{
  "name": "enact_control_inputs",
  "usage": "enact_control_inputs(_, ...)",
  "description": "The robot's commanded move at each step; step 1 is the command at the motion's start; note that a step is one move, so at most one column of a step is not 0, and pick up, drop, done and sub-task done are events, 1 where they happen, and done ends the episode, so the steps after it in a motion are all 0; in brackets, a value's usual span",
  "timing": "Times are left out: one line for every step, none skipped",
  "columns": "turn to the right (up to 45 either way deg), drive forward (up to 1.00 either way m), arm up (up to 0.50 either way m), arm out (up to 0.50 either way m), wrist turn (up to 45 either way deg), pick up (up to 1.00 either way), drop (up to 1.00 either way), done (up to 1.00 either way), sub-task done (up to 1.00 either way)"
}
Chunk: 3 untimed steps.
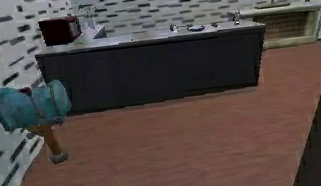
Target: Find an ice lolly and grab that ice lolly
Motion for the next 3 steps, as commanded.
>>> enact_control_inputs(0.0,1.00,0.00,0.00,0.0,0.00,0.00,0.00,0.00)
enact_control_inputs(39.0,0.00,0.00,0.00,0.0,0.00,0.00,0.00,0.00)
enact_control_inputs(0.0,0.45,0.00,0.00,0.0,0.00,0.00,0.00,0.00)
